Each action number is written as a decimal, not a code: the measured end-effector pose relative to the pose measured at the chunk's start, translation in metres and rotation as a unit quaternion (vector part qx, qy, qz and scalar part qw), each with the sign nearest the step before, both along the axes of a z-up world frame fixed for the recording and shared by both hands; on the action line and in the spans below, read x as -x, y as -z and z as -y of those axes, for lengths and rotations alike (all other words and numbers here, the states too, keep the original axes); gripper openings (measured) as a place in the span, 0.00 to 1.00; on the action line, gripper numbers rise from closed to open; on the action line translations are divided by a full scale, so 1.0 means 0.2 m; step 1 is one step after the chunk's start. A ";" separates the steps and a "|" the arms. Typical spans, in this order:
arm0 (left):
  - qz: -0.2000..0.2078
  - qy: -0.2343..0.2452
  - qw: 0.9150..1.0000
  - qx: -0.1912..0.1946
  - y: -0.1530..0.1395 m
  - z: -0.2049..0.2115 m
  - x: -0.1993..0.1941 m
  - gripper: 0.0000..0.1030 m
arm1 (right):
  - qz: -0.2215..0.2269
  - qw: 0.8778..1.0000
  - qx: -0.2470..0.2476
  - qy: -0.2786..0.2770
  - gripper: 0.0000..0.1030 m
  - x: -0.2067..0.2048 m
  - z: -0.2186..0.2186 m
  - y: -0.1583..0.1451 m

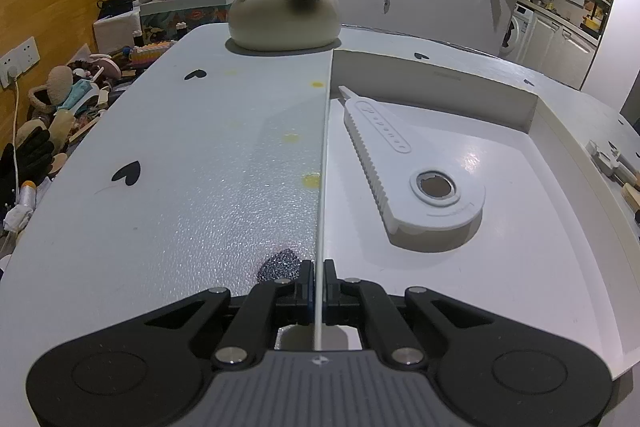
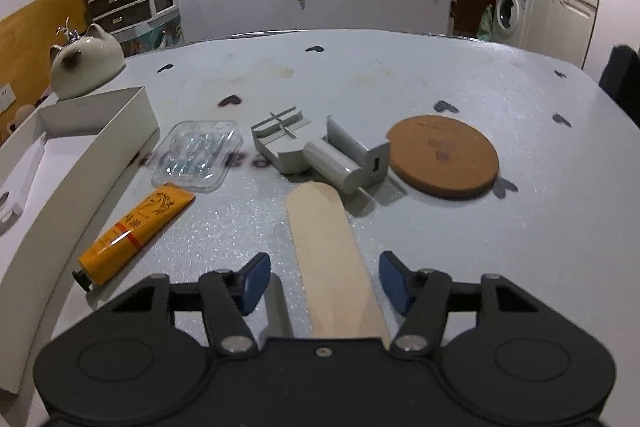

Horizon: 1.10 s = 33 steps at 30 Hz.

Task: Organize rigid objects
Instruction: 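Move the right gripper to the wooden stick and grasp it, then place the wooden stick in the tray beside the opener, release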

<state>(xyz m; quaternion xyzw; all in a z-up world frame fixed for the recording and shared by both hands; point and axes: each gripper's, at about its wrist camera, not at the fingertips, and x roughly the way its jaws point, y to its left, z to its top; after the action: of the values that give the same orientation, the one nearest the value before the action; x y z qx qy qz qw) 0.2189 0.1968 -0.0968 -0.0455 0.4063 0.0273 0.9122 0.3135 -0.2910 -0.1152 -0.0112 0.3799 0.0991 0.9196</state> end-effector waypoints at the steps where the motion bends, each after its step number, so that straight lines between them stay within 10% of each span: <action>1: 0.001 -0.001 1.000 0.000 0.00 0.00 0.00 0.02 | 0.002 1.000 0.002 0.006 0.56 0.00 -0.01 0.00; 10: 0.002 -0.003 1.000 0.000 0.00 0.01 0.00 0.02 | 0.000 1.000 0.013 0.020 0.36 0.04 -0.04 -0.01; 24: 0.004 -0.002 1.000 0.001 0.00 0.01 0.01 0.02 | -0.017 0.999 -0.003 0.036 0.34 0.15 -0.14 -0.04; 33: 0.003 -0.001 1.000 0.001 0.00 0.00 0.00 0.02 | 0.037 0.998 -0.051 -0.023 0.34 0.20 -0.36 -0.33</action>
<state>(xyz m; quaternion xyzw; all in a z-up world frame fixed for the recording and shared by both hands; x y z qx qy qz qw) 0.2183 0.1960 -0.0969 -0.0473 0.4036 0.0274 0.9133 0.2725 -0.2187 -0.0501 0.0233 0.3394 0.1395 0.9300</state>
